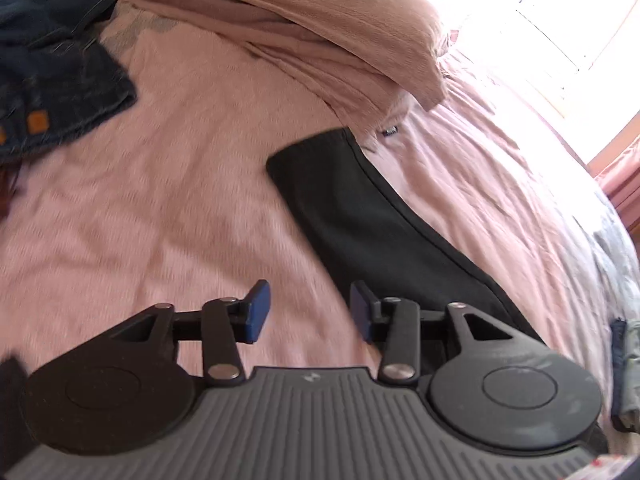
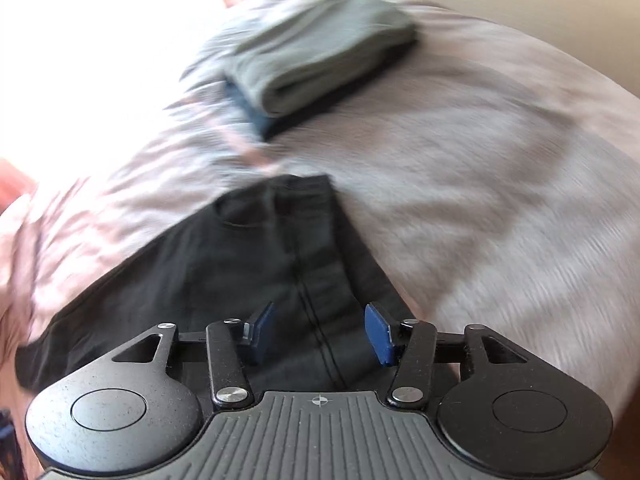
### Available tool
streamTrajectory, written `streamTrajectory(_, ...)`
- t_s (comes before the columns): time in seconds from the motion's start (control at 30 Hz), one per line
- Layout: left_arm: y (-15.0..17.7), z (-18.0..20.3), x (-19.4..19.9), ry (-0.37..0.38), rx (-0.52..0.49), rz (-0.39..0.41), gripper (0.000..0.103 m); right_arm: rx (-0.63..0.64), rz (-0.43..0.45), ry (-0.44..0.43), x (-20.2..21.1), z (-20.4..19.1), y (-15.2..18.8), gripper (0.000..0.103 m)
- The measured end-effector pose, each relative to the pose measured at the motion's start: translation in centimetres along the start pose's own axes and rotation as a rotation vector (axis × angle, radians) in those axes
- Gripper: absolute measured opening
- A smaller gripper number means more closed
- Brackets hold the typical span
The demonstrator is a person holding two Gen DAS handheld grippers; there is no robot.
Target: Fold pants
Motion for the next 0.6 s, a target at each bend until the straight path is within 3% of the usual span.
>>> streamTrajectory(0.17,4.2,-0.3,7.4,-0.046,0.129,-0.016,0.043,0.062,-0.061,-0.177,-5.1,0.5,-1.3,0.033)
streamTrajectory(0.37,9.7,0.1,16.6,-0.159,0.232,0.024,0.043,0.057,-0.165,-0.366,-10.5,2.2,-2.3,0.032)
streamTrajectory(0.5,12.8,0.8,21.6,-0.218,0.303,0.054,0.043,0.002,-0.23,-0.447,-13.5,3.1,-2.5,0.031)
streamTrajectory(0.53,13.4,1.0,22.6,-0.23,0.314,0.059,0.043,-0.015,-0.249,-0.47,-14.0,2.9,-2.5,0.026)
streamTrajectory(0.6,14.4,1.4,24.6,-0.253,0.329,0.074,0.043,-0.02,-0.272,-0.519,-14.4,2.5,-2.7,0.0)
Point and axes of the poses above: each gripper's, at about its wrist camera, not at the fingertips, and x roughly against the way its jaws point, z to its right, y to its underside, the point moved 10 cm from there along -x, roughly the way its jaws point, and after that the axes turned 14 degrees about z, right-handed, at the moved point
